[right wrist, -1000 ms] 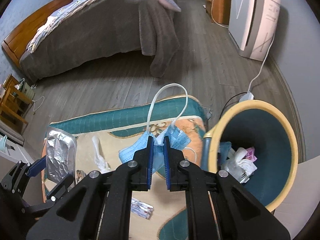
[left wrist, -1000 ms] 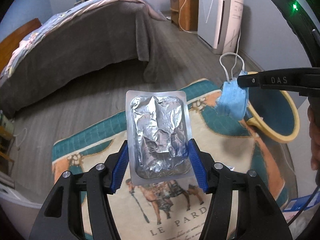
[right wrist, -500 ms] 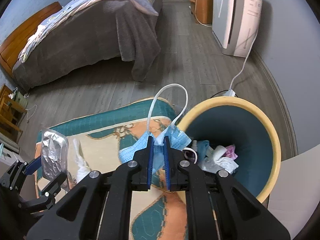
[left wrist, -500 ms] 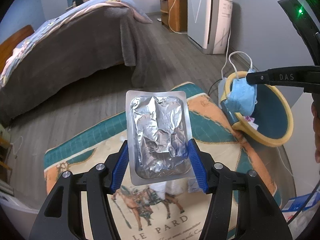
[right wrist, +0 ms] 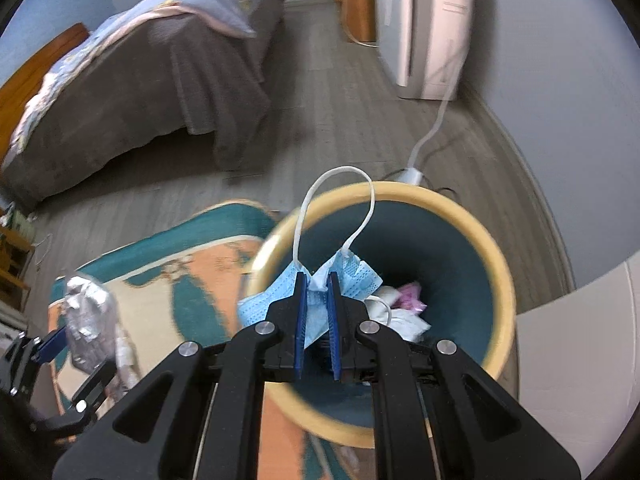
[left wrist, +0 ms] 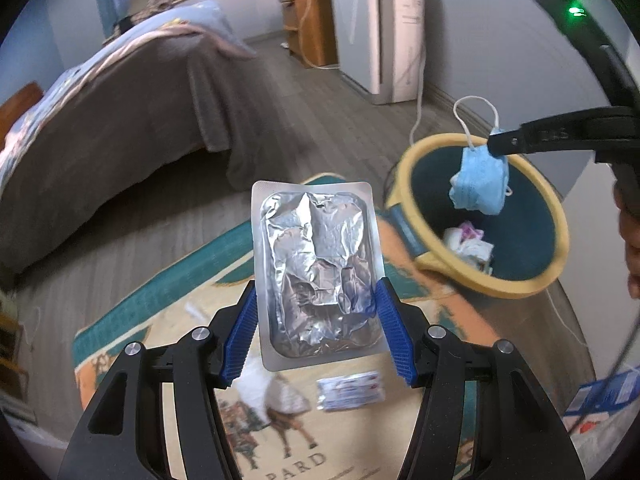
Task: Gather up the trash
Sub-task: 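Carry the blister pack and blue mask over the bin and release both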
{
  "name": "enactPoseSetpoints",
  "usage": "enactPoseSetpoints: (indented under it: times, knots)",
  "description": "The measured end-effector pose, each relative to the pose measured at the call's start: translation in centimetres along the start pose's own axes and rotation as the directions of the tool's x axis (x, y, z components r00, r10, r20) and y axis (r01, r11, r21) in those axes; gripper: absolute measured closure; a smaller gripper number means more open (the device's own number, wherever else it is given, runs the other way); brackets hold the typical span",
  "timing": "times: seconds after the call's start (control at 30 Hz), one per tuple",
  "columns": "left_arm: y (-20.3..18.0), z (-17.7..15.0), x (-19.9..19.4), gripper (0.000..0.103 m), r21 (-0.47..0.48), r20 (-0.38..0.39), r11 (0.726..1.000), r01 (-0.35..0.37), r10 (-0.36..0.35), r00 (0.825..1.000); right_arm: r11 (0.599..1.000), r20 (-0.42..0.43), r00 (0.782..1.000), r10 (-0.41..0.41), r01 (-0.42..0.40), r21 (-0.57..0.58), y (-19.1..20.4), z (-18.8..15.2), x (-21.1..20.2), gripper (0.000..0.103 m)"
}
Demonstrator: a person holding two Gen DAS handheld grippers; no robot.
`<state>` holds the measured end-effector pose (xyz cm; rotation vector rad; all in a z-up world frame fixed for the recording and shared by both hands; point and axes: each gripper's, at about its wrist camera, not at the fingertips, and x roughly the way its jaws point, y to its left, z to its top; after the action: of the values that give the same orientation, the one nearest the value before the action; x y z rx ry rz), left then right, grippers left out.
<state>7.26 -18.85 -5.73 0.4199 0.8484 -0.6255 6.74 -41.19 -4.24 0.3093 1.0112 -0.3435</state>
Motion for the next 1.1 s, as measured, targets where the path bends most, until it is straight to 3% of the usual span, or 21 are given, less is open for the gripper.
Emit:
enactPoseSetpoints:
  times: [0.23,0.47,0.77,1.1]
  knots:
    - [-4.4,1.4,-0.1,0.043,0.066,0.028,0.995,0.075,-0.077,0.997,0.99,-0.053,0.995,-0.082,0.088,0.113,-5.0,-0.8,1.9,0.094]
    - [-8.4,2.2,1.8,0.043,0.118,-0.013,0.986,0.121,-0.12,0.993,0.974,-0.072,0.986,-0.147,0.157,0.163,-7.2,-1.5,2.2,0.094]
    - [-10.8,3.8,4.4,0.043,0.128,-0.073,0.983,0.128,-0.12,0.99,0.962,-0.048,0.991,-0.123,0.131,0.238,-8.4,-1.3,1.7,0.094]
    - [-11.8,6.0,4.0,0.043,0.12,-0.002,0.986,0.116,-0.116,0.993,0.954,0.01,0.992,-0.126,0.118,0.276,-8.9,-1.0,0.7,0.092]
